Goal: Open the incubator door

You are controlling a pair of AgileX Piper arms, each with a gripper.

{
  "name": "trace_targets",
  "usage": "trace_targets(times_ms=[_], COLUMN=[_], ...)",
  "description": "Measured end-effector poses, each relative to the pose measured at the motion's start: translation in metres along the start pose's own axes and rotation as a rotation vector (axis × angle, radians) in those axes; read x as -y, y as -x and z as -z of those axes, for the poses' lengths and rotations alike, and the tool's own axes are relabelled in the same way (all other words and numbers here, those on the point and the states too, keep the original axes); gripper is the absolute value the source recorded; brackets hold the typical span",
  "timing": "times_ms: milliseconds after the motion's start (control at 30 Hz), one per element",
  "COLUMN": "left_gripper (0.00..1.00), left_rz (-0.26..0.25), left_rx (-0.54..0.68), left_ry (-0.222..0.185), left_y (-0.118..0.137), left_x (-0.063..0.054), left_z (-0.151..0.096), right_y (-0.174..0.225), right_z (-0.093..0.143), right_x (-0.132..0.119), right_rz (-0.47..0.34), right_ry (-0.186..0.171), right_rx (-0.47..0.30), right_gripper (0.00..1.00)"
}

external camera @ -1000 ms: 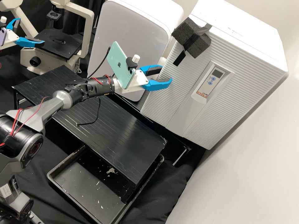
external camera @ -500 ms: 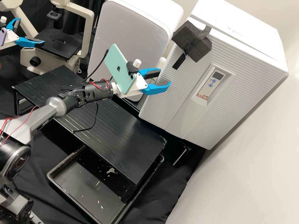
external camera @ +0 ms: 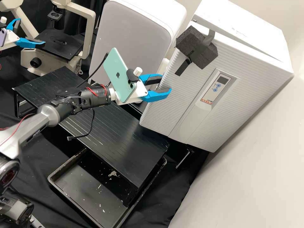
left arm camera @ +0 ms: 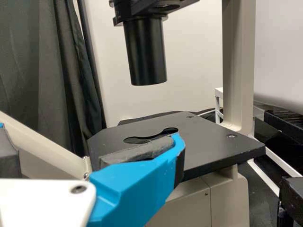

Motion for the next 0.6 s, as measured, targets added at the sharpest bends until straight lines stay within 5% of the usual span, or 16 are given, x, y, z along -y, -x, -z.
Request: trace_targets(times_ms=[600], left_gripper=[1.00], left_rz=[0.000], left_rx=[0.000], left_ry=[0.000], left_y=[0.000], left_x=[0.000], left_z=[0.000], right_y=[0.030], right_z=[-0.012], right_x=[-0.034], right_rz=[-0.055], right_ry=[-0.092], right_rx=[0.052], right_gripper=[0.00])
